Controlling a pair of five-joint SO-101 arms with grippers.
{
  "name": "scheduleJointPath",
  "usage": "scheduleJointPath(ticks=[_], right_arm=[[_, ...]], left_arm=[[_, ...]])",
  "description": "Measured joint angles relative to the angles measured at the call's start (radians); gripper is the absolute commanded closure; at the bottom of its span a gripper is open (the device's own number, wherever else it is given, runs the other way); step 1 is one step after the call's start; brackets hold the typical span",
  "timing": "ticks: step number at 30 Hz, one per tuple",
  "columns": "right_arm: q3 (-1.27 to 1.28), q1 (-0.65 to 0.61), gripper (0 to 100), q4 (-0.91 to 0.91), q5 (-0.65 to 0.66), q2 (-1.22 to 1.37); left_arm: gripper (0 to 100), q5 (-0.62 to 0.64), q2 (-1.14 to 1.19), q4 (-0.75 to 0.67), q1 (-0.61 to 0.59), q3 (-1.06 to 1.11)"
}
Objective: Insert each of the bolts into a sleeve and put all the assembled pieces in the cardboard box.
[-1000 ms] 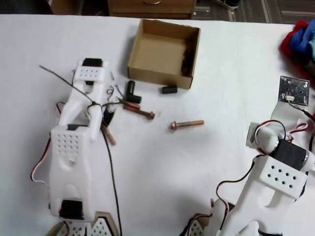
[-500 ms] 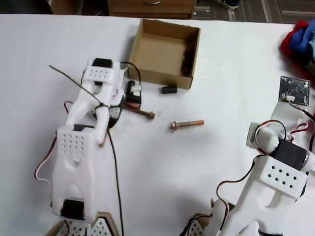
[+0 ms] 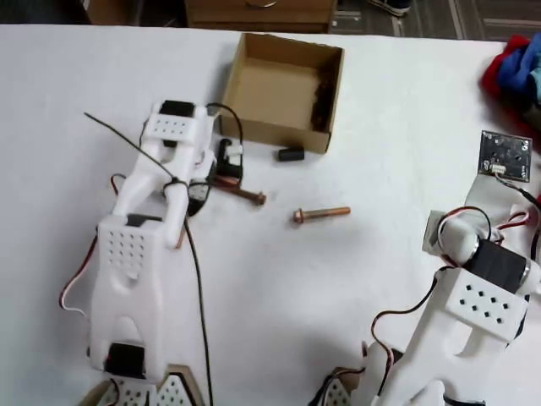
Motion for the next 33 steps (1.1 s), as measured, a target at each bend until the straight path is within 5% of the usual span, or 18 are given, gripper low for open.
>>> scheduleJointPath(ticks=[4, 28, 33], right_arm=[[0.000, 0.000, 97.6, 0.000, 0.000, 0.000], [0.000, 0.000, 97.6, 0.000, 0.000, 0.000], [0.000, 0.000, 97.6, 0.000, 0.000, -0.054]], left_arm=[[84, 0.000, -0.002, -0.008, 0.000, 0.000], [97, -0.003, -0.008, -0.041, 0.012, -0.006], [97, -0.046, -0.060, 0.074, 0.040, -0.144]])
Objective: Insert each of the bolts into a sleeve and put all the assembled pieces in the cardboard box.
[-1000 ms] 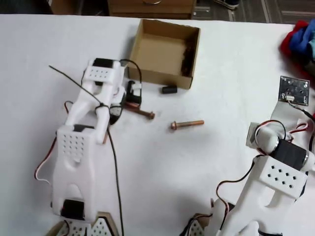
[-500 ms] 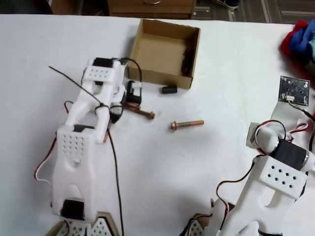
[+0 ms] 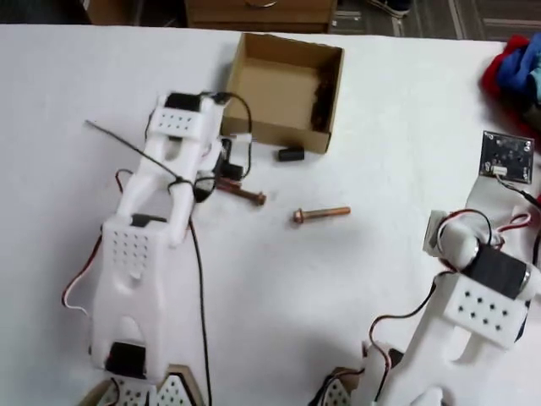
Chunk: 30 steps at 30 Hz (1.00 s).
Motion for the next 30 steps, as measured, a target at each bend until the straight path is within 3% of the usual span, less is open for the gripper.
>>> scheduleJointPath(ticks=[6, 13, 17, 20, 24, 30], right_arm=[[0.008, -0.044, 97.6, 0.014, 0.000, -0.146], [0.212, -0.275, 97.5, -0.058, 0.000, -0.293], [0.393, -0.457, 97.5, -0.262, -0.023, -0.347], [0.499, -0.546, 97.5, -0.468, -0.132, -0.364], [0.589, -0.634, 97.5, -0.750, -0.270, -0.368], [0.707, -0.749, 97.5, -1.039, -0.298, -0.368]], left_arm=[[97, -0.040, -0.364, 0.018, -0.002, -0.034], [97, -0.025, -0.868, -0.006, 0.106, 0.052], [97, 0.103, -1.074, -0.149, 0.133, 0.187], [97, 0.192, -1.172, -0.285, 0.132, 0.325], [97, 0.267, -1.209, -0.439, 0.155, 0.539], [97, 0.328, -1.209, -0.626, 0.227, 0.667]])
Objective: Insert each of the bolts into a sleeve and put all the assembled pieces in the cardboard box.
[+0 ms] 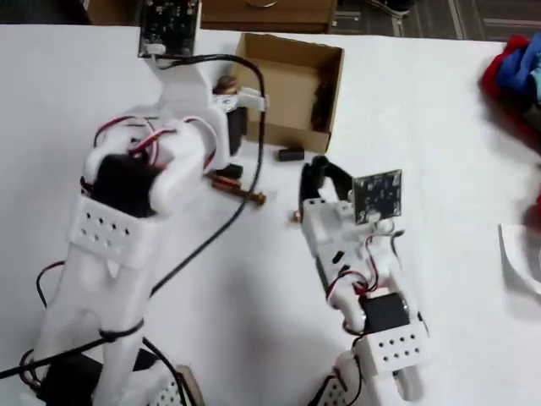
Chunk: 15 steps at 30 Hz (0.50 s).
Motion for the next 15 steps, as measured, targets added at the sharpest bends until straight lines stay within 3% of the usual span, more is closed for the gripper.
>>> scheduleJointPath(ticks=[8, 15], right_arm=[[0.075, -0.020, 97.5, -0.075, 0.000, 0.000], [0.075, -0.020, 97.5, -0.075, 0.000, -0.003]], left_arm=[[97, 0.000, -0.002, -0.153, 0.106, 0.003], [97, 0.000, 0.008, -0.328, 0.175, 0.153]])
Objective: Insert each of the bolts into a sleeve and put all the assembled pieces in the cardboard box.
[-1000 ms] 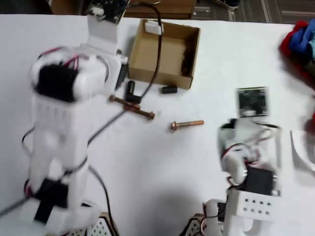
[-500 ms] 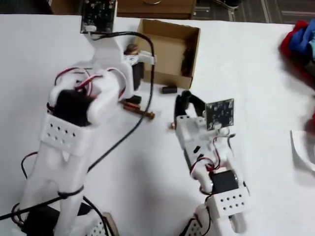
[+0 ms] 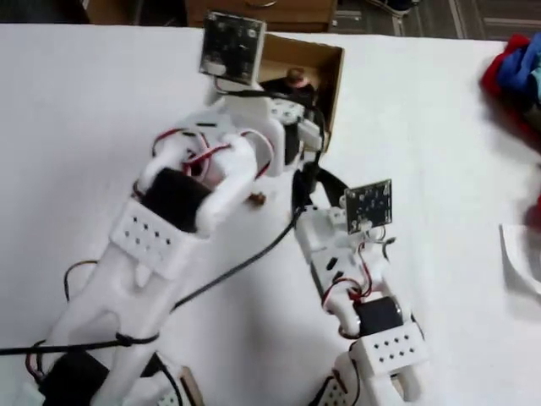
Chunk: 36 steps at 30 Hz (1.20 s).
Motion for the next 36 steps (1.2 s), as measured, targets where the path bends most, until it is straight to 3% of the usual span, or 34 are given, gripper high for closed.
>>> scheduleJointPath(ticks=[5, 13, 28, 36], right_arm=[[0.000, -0.003, 97.5, 0.000, 0.000, -0.071], [0.000, -0.005, 97.5, 0.000, 0.124, -0.112], [0.000, -0.005, 97.5, 0.000, 0.135, -0.112], [0.000, 0.060, 97.5, 0.000, 0.137, -0.112]], left_arm=[[97, 0.000, 0.008, -0.041, 0.012, 0.026], [97, 0.000, 0.008, -0.046, 0.092, 0.084], [97, 0.003, 0.008, -0.046, 0.092, 0.084], [97, 0.002, 0.009, 0.003, 0.092, 0.028]])
